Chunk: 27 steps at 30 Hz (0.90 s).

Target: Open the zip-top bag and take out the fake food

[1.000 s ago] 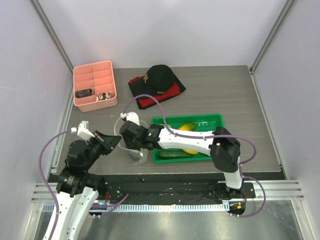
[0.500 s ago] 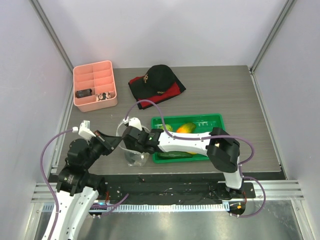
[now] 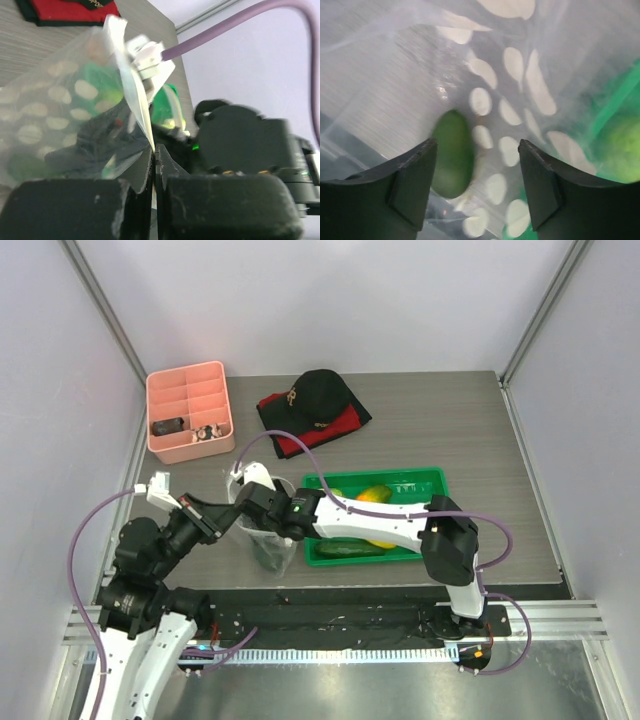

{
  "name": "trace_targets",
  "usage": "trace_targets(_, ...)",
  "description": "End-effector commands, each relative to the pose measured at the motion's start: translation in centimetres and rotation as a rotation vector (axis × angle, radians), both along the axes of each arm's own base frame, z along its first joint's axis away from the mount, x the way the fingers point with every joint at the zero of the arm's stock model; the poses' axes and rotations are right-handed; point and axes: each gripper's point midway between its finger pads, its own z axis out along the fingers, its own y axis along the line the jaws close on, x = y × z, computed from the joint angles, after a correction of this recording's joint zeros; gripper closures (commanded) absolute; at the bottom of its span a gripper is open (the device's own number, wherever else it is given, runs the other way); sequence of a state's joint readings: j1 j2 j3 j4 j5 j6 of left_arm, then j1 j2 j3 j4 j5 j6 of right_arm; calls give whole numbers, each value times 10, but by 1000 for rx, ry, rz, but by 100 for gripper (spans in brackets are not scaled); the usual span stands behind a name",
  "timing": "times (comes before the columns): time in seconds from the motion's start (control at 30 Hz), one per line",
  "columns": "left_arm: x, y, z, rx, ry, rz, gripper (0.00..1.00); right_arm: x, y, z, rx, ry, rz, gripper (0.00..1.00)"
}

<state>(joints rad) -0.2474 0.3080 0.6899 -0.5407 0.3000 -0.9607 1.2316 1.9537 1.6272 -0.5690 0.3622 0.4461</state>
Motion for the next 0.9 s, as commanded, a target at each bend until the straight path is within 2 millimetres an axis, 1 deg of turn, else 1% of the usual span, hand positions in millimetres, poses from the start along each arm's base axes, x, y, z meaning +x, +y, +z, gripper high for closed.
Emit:
trace_targets(0.0,-2,5,-32,55,51,12,100,3,-3,2,-48,-33,22,26)
trace_targets(0.1,-8,10,-44,59,58,35,100,-2,3,-7,-29,3,17,25)
trace_targets(0.17,-12,15,-46,67,53,58,100,-4,3,-11,-23,19,11,25)
trace_targets(0.27,-15,17,-48,84,64,60,100,-10,4,-17,-14,46,12,25)
trace_targets(0.33,-16,17,-45,86,56,56,100,-13,1,-21,-20,65,16,26)
trace_targets(0.43,-17,19,-40,85,42,65,100,-26,-6,-34,-40,108,26,28)
trace_targets(0.5,-16,19,-39,84,36,67,100,-36,-3,-39,-25,142,37,29)
trace_targets(0.53,-16,19,-39,82,39,66,100,-42,-4,-45,-29,154,46,30)
trace_targets(0.57,-16,18,-39,82,40,63,100,-44,1,-46,-13,156,51,30)
trace_targets(0.6,-16,18,-40,81,41,64,100,-46,2,-54,-25,163,50,31)
trace_targets(0.7,-16,18,-43,78,49,63,100,-50,8,-59,-35,145,50,34)
trace_targets(0.73,-17,18,-44,79,50,62,100,-50,12,-56,-32,132,52,37)
trace_targets(0.8,-17,19,-46,81,55,68,100,-49,13,-52,-34,106,46,39)
trace_targets(0.83,-18,19,-47,80,53,66,100,-47,15,-46,-23,97,46,42)
trace_targets(0.87,-19,19,-48,80,57,67,100,-48,14,-44,-28,93,48,43)
